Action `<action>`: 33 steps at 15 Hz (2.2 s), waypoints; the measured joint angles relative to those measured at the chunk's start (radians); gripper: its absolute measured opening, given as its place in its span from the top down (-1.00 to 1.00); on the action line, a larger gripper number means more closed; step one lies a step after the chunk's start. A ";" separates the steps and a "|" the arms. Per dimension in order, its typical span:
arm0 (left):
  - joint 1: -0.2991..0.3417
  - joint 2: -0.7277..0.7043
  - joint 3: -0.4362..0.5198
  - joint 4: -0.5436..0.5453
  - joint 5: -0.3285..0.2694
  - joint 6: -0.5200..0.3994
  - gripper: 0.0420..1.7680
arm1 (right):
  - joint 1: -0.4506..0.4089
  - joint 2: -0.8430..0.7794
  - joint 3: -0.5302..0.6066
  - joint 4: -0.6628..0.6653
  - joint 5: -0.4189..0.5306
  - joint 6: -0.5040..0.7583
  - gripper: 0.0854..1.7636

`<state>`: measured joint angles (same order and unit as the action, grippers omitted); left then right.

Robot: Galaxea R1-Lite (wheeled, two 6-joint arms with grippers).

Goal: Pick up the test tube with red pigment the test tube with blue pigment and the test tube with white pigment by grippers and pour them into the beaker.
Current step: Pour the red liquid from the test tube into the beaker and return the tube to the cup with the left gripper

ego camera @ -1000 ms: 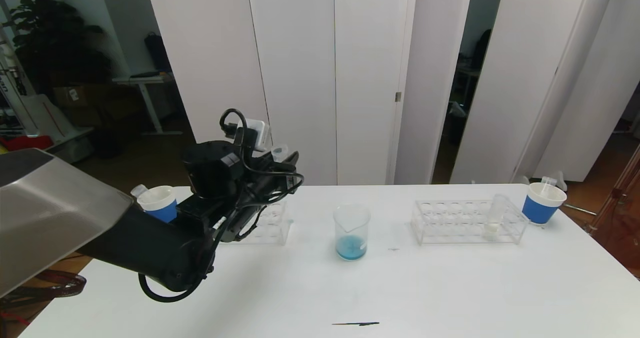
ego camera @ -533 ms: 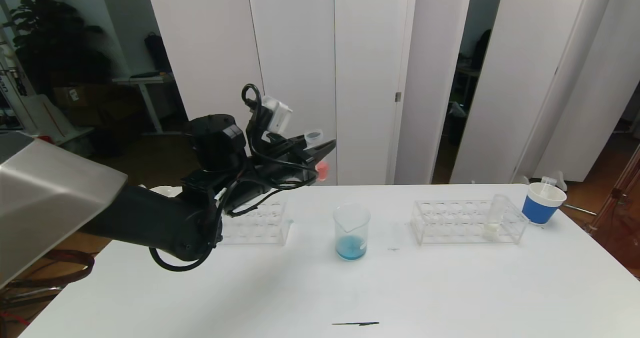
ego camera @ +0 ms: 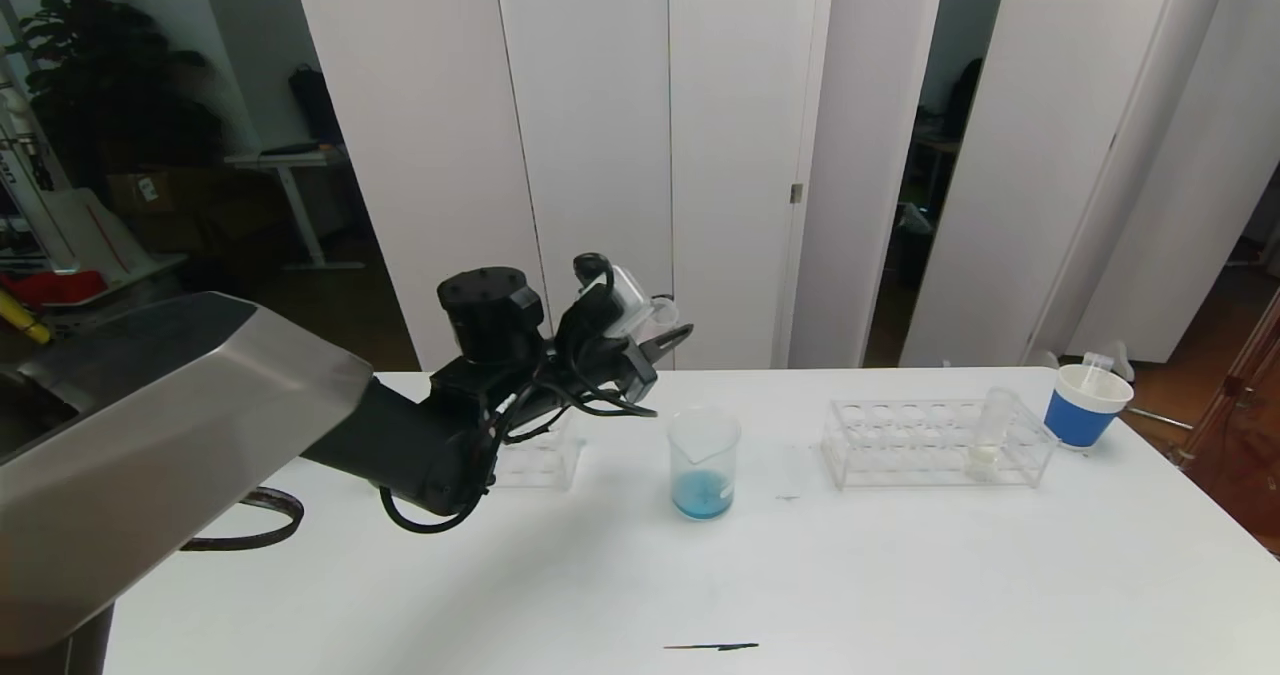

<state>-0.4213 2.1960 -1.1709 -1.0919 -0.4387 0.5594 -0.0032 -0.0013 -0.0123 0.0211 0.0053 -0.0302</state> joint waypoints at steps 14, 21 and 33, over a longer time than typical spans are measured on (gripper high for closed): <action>0.029 0.149 -0.066 -0.166 -0.220 0.294 0.36 | 0.000 0.000 0.000 0.000 0.000 0.000 -0.98; 0.040 0.220 -0.055 -0.234 -0.204 0.493 0.36 | 0.000 0.000 0.000 0.000 0.000 0.000 -0.98; 0.039 0.235 -0.054 -0.315 -0.208 0.675 0.36 | 0.000 0.000 0.000 0.000 0.000 0.000 -0.98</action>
<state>-0.3828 2.4313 -1.2251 -1.4066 -0.6470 1.2343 -0.0032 -0.0013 -0.0123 0.0211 0.0057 -0.0298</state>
